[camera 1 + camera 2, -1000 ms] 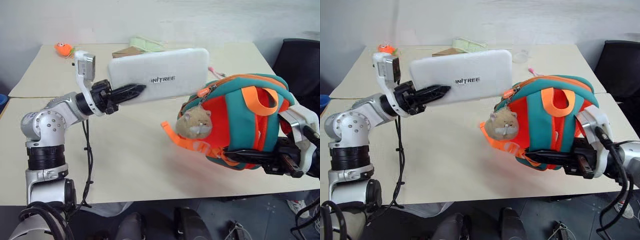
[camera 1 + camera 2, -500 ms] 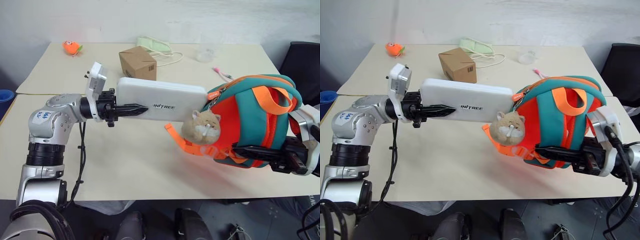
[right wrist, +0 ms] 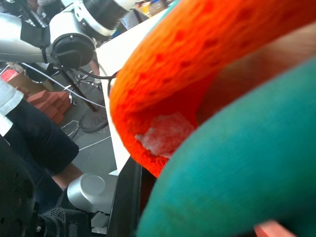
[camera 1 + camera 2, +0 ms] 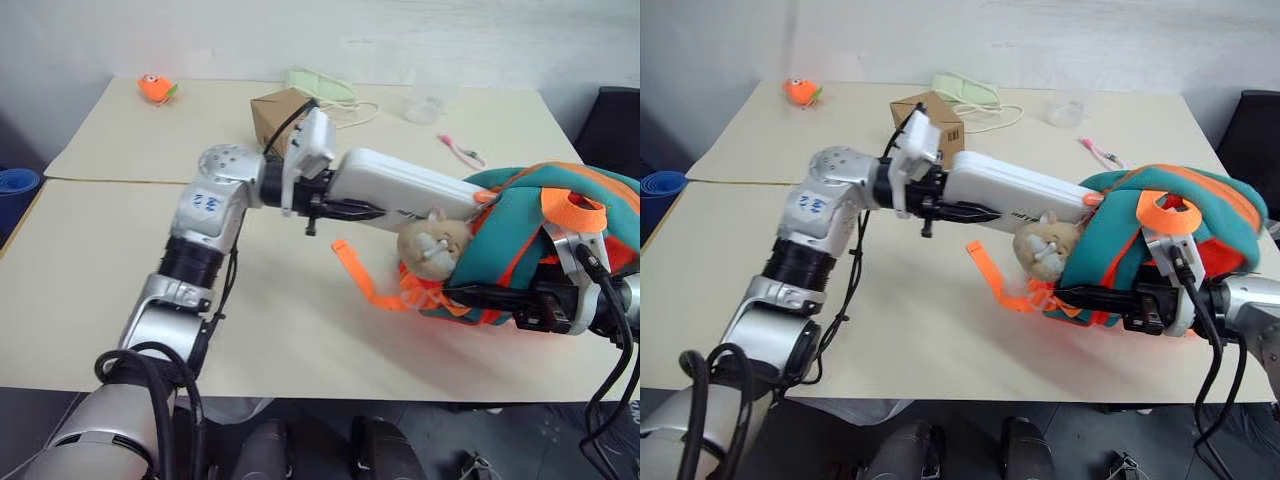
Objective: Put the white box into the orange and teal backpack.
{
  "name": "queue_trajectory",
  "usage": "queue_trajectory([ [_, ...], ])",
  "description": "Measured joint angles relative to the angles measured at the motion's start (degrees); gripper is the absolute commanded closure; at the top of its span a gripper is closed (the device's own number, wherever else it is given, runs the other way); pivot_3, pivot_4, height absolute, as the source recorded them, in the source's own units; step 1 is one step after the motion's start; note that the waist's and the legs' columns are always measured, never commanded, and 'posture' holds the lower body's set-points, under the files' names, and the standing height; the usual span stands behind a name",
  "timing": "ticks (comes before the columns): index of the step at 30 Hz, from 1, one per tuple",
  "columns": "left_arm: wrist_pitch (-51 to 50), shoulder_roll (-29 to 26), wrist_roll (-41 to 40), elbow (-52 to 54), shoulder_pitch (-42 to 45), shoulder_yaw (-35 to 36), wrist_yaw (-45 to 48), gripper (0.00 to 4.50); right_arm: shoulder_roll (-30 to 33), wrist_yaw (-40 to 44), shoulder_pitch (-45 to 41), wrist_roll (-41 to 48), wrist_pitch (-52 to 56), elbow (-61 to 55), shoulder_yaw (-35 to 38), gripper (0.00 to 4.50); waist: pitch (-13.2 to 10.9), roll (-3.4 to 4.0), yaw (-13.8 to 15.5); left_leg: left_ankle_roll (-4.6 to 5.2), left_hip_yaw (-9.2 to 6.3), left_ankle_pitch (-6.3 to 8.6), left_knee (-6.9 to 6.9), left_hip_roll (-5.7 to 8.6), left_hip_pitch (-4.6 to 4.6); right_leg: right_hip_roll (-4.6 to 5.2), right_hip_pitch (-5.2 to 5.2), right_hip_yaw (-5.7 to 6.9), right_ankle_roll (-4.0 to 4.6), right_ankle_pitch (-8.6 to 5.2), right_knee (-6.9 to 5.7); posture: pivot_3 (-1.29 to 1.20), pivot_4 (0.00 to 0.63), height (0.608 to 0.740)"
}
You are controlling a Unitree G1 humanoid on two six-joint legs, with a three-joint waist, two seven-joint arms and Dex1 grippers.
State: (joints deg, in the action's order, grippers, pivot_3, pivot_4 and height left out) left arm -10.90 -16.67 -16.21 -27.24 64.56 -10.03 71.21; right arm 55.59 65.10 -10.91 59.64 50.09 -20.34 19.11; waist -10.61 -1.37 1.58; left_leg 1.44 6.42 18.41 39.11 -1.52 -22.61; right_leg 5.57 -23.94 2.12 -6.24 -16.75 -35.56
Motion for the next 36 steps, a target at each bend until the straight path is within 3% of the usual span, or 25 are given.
queue_trajectory([
  [5, 12.09, 4.97, 7.91, -7.41, 1.7, -2.47, -5.71, 3.2, -0.69, -1.32, -1.52, 1.19, 1.1, -1.6, -0.91, 4.47, -0.01, -0.01, -0.07, 0.24, -0.01, 0.0, 0.08, 0.18, 0.01, 0.31, 0.04, 0.03, -0.14, 0.08, 0.08, 0.0, 0.15, 0.74],
  [11, 18.5, 4.96, 10.35, -14.47, 5.31, -1.97, -6.21, 3.2, 0.24, -1.91, -0.91, 5.23, 3.14, -4.57, 0.56, 4.47, -0.01, -0.01, -0.16, 0.24, -0.16, 0.0, 0.08, 0.19, 0.0, 0.77, 0.07, 0.56, -0.13, 0.08, 0.03, 0.0, 0.15, 0.74],
  [18, 12.12, 6.24, 5.82, -15.12, 5.84, 0.38, 2.41, 3.2, 1.56, -1.91, 0.51, 8.08, 4.02, -6.51, 2.77, 4.47, -0.02, 0.0, -0.21, 0.24, -0.21, 0.0, 0.08, 0.25, -0.1, 0.7, 0.06, 0.94, -0.13, 0.08, 0.0, 0.0, 0.15, 0.74],
  [25, 7.84, 11.15, 6.09, -13.72, 5.57, -3.9, 8.69, 3.2, 2.78, -0.55, 0.93, 9.03, 4.04, -8.54, 2.77, 4.47, -0.01, 0.0, -0.08, 0.49, -0.45, -0.07, 0.1, 0.57, -0.38, 0.92, 0.06, 1.29, -0.23, 0.14, 0.04, 0.0, 0.15, 0.74],
  [32, 14.42, 19.45, 13.14, -20.56, 7.7, -7.16, 1.44, 3.2, 2.73, -2.19, 1.53, 9.51, 3.81, -9.12, 3.06, 4.47, -0.02, 0.0, 0.07, 0.65, -0.7, -0.15, 0.18, 0.71, -0.5, 1.11, 0.14, 1.51, -0.32, 0.19, 0.31, 0.0, 0.15, 0.74],
  [36, 13.55, 22.09, 14.21, -21.02, 7.7, -7.71, -1.39, 1.97, 1.85, -4.48, 2.47, 9.32, 3.49, -9.34, 3.19, 4.5, -0.02, 0.02, -0.26, 0.63, -0.76, -0.16, 0.17, 0.68, -0.51, 1.11, 0.14, 1.55, -0.32, 0.19, 0.31, 0.0, 0.15, 0.74],
])
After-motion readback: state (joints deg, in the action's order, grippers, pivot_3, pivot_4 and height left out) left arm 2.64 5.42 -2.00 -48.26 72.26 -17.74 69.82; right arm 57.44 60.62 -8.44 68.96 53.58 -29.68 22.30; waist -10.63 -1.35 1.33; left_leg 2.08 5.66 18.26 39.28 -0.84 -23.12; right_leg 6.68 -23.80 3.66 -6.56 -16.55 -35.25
